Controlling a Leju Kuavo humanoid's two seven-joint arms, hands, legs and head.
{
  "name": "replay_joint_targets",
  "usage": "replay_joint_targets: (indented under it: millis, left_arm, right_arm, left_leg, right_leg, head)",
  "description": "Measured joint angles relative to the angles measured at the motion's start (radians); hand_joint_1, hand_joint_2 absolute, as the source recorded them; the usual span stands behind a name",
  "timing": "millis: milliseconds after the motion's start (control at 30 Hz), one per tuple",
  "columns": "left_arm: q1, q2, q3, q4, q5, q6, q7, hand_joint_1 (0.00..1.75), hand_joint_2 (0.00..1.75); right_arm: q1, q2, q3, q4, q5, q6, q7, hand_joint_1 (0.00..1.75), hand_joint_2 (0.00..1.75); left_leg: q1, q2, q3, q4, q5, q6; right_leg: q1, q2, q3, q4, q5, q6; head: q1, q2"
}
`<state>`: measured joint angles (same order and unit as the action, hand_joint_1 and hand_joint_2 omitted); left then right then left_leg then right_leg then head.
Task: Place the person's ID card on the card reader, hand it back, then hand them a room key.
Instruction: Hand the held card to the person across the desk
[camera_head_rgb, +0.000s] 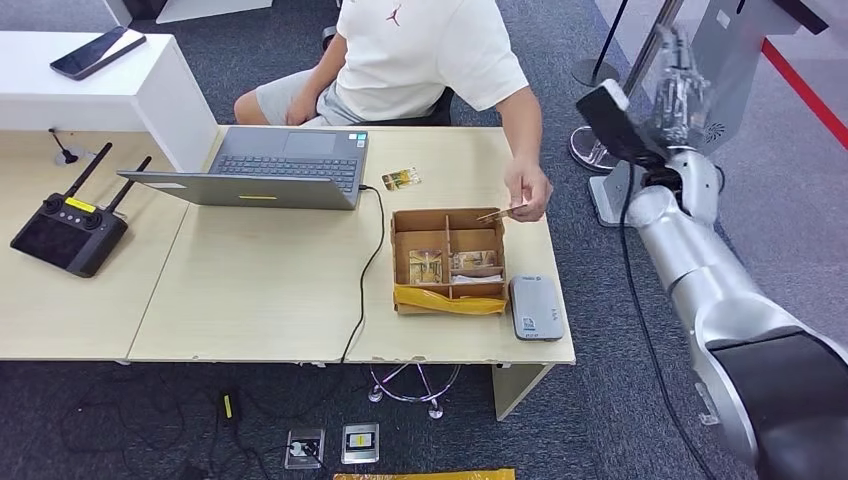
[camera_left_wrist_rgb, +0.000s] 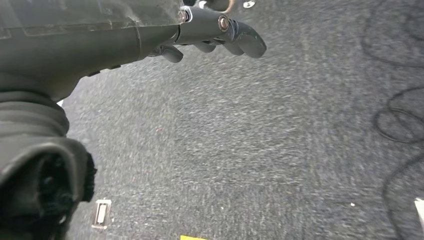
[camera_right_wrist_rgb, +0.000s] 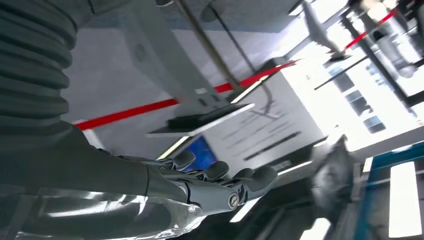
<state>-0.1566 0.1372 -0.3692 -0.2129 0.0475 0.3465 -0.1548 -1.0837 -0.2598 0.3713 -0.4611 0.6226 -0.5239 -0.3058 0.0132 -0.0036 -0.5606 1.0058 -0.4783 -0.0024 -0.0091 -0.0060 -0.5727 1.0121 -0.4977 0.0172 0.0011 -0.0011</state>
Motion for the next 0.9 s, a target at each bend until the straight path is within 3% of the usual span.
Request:
replay_joint_targets:
  millis: [233,433,667,900]
  left_arm:
    - [0.023,0.003,0.002,0.001,0.057,0.008,-0.003,0.0,0.0]
    - [0.024,0.013,0.003,0.001,0.077,0.007,0.01,0.0,0.0]
    - [0.025,0.015,0.004,0.001,0.087,0.003,0.022,0.0,0.0]
    - [0.025,0.015,0.004,0.001,0.082,-0.013,0.044,0.0,0.0]
  right_arm:
    - [0.192,-0.196,-0.172,0.012,-0.206,-0.031,0.061,0.0,1.75]
    - [0.417,-0.299,-0.299,0.05,-0.277,-0.017,0.162,0.0,1.75]
    - [0.683,-0.322,-0.394,0.119,-0.293,0.026,0.337,0.0,1.75]
    - [0.889,-0.279,-0.438,0.188,-0.299,0.218,0.577,0.0,1.75]
  left_leg:
    - [0.0,-0.003,0.0,0.0,-0.002,0.003]
    - [0.001,-0.002,-0.001,0.0,-0.003,0.002]
    - [0.002,-0.003,-0.001,-0.001,-0.004,0.001]
    - [0.002,-0.001,-0.001,-0.001,-0.005,0.0]
  right_leg:
    - [0.0,-0.004,0.001,-0.002,0.0,0.001]
    - [0.001,-0.004,0.0,-0.001,-0.001,0.001]
    - [0.002,-0.005,0.001,-0.001,-0.002,0.0]
    - [0.002,-0.003,0.001,-0.001,-0.002,0.0]
  head:
    - [0.0,0.0]
    - [-0.001,0.0]
    - [-0.001,0.0]
    - [-0.001,0.0]
